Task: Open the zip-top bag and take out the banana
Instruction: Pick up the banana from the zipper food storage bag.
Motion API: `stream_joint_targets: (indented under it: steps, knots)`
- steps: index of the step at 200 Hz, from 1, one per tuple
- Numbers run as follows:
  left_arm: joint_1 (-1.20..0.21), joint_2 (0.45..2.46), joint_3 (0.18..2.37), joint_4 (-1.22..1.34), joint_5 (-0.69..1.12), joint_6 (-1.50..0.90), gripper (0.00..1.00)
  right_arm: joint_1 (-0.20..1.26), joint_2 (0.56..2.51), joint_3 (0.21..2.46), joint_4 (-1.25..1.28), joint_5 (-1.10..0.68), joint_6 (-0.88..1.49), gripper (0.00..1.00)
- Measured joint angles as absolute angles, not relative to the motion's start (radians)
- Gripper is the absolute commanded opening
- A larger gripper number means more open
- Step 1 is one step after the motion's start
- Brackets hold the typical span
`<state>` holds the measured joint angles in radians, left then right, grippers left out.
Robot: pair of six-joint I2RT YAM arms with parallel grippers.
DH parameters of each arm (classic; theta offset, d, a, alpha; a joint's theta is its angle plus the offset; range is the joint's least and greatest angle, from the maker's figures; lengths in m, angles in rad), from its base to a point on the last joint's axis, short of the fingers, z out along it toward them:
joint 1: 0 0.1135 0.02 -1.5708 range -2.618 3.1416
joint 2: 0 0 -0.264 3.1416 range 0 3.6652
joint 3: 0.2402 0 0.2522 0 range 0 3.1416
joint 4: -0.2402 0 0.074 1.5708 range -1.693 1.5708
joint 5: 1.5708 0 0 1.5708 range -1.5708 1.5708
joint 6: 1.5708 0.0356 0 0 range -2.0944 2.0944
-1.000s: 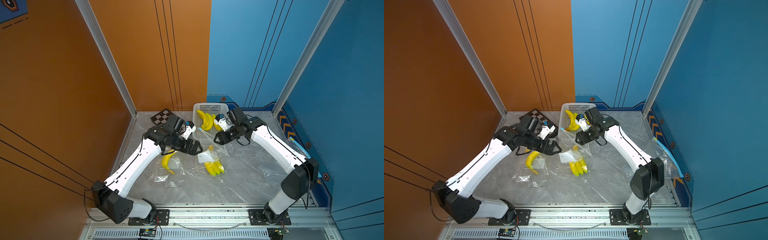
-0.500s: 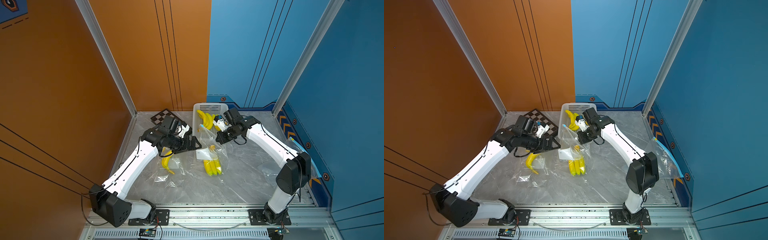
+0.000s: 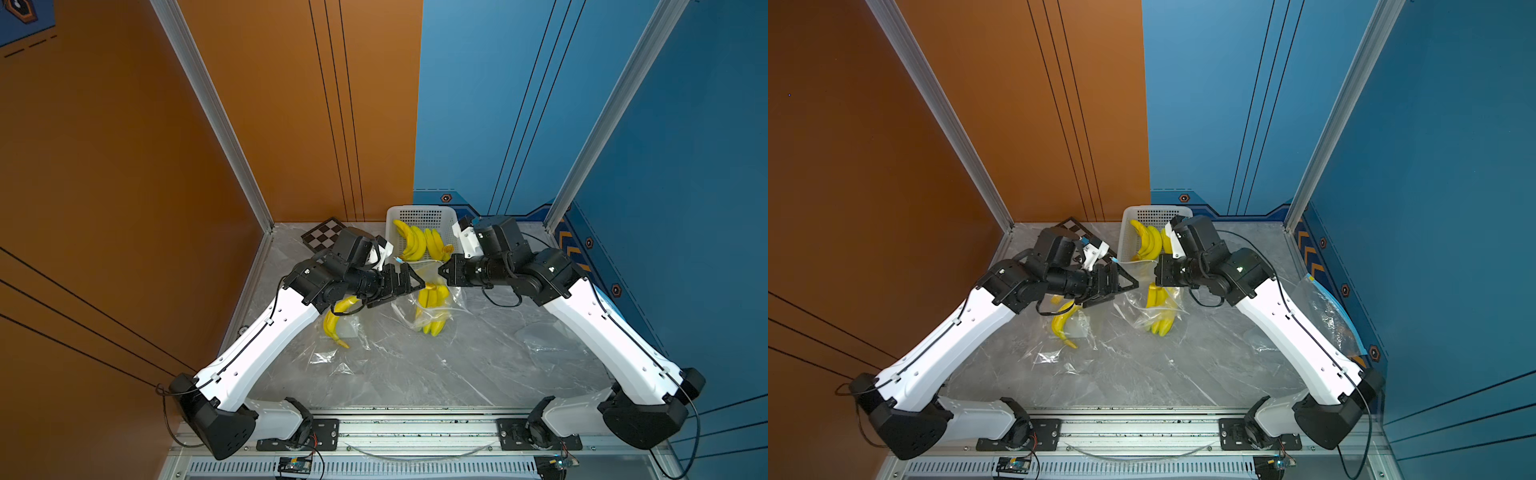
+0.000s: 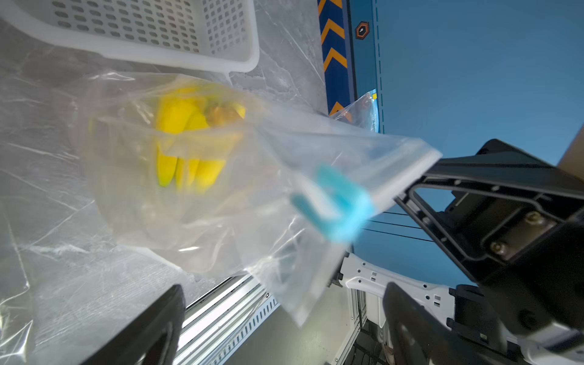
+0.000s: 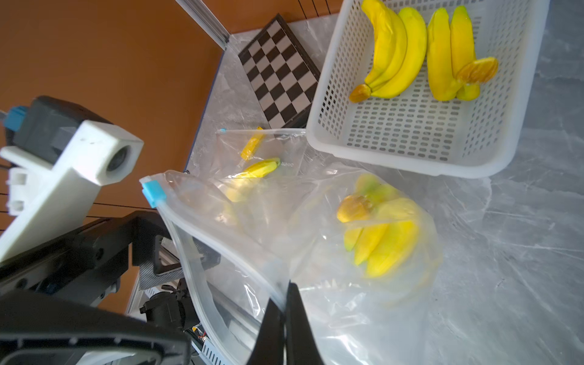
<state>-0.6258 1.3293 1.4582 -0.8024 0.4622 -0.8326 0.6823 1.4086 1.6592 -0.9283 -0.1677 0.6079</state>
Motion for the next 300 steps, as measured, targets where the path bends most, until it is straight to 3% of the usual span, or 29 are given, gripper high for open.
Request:
stream_joint_targets:
  steps: [78,85,101,110,129,165,186,224,240,267,300]
  knots:
    - [-0.681,1.330,1.326,-0.812,0.327,-0.888,0.98,0.736,1.441,1.612,-0.883,-0.144,0.717,0.00]
    - [-0.680,1.330,1.316,-0.817,0.319,-0.888,0.89,0.736,1.438,1.606,-0.879,-0.144,0.721,0.00]
    - [-0.668,1.330,1.309,-0.830,0.306,-0.883,0.54,0.736,1.424,1.585,-0.875,-0.144,0.727,0.00]
    - [-0.659,1.330,1.310,-0.831,0.302,-0.878,0.22,0.733,1.414,1.571,-0.873,-0.144,0.731,0.00]
    - [-0.638,1.333,1.320,-0.840,0.290,-0.861,0.00,0.725,1.382,1.534,-0.871,-0.144,0.734,0.00]
    - [-0.635,1.349,1.375,-0.860,0.284,-0.816,0.00,0.682,1.316,1.484,-0.900,-0.125,0.739,0.00]
    - [-0.676,1.386,1.417,-0.865,0.280,-0.797,0.00,0.667,1.301,1.491,-0.944,-0.102,0.742,0.23]
    - [-0.785,1.493,1.454,-0.864,0.280,-0.777,0.00,0.706,1.304,1.639,-1.026,-0.050,0.750,0.27]
    - [-0.804,1.516,1.454,-0.865,0.280,-0.772,0.00,0.744,1.315,1.728,-1.040,-0.041,0.753,0.23]
    - [-0.805,1.517,1.455,-0.865,0.280,-0.766,0.00,0.802,1.359,1.803,-1.042,-0.042,0.771,0.08]
    - [-0.801,1.517,1.455,-0.865,0.280,-0.764,0.00,0.856,1.404,1.716,-1.020,-0.041,0.796,0.00]
